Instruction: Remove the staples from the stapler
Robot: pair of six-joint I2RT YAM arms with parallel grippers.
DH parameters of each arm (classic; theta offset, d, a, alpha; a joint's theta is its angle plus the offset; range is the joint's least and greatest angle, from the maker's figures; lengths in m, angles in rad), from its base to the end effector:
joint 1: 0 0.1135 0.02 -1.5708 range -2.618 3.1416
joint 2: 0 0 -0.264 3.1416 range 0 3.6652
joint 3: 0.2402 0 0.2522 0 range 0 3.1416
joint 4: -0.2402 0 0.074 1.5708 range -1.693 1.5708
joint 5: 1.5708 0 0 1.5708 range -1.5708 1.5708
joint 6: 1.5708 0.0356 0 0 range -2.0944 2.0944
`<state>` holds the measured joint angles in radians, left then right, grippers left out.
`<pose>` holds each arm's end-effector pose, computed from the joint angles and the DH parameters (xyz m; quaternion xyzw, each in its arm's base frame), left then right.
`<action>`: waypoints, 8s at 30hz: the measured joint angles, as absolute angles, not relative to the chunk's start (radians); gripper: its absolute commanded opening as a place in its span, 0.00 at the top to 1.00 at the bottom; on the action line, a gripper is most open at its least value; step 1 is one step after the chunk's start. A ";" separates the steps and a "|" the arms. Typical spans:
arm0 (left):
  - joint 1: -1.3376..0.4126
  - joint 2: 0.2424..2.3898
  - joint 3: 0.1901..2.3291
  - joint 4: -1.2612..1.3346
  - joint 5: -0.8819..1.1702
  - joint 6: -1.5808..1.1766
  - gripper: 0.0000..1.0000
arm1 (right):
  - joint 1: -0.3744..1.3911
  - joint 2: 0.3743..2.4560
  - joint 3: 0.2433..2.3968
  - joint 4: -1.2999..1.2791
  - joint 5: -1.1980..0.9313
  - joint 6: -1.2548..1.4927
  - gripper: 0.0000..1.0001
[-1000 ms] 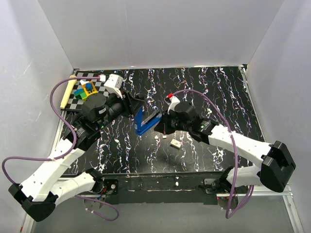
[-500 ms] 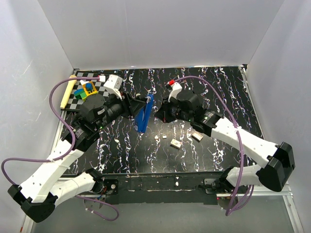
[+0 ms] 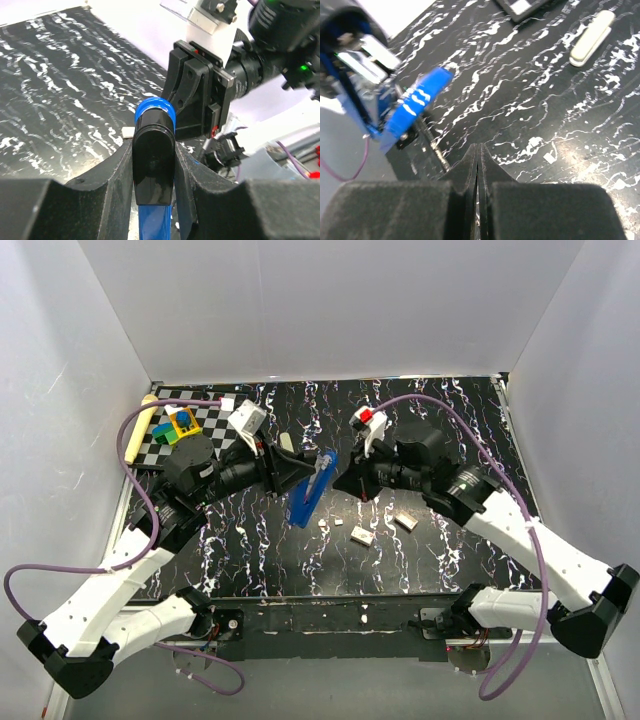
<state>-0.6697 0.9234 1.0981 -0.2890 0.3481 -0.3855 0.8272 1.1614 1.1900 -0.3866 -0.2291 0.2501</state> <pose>0.1480 -0.1326 0.4135 0.2182 0.7113 -0.4417 0.5013 0.1699 0.1967 0.3846 -0.2947 0.7640 0.3711 0.4378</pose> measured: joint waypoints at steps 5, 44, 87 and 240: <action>-0.670 0.914 1.090 -0.216 0.508 -0.388 1.00 | 0.822 1.102 1.222 -0.432 -0.383 0.182 0.99; -0.674 0.969 1.075 -0.069 0.927 -0.358 1.00 | 0.816 1.159 1.396 -0.559 -0.882 0.133 0.99; -0.888 1.109 1.182 -0.397 0.597 -0.134 1.00 | 0.747 1.134 1.248 -0.658 -0.461 0.117 0.99; -0.514 0.883 0.976 -0.480 0.145 -0.197 0.02 | 0.786 1.639 1.291 -0.734 0.237 0.189 0.43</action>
<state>-0.5144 0.8825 0.9760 -0.4805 0.1448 -0.1967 0.7856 1.6386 1.2907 -0.7341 0.2375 0.1894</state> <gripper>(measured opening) 0.981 0.569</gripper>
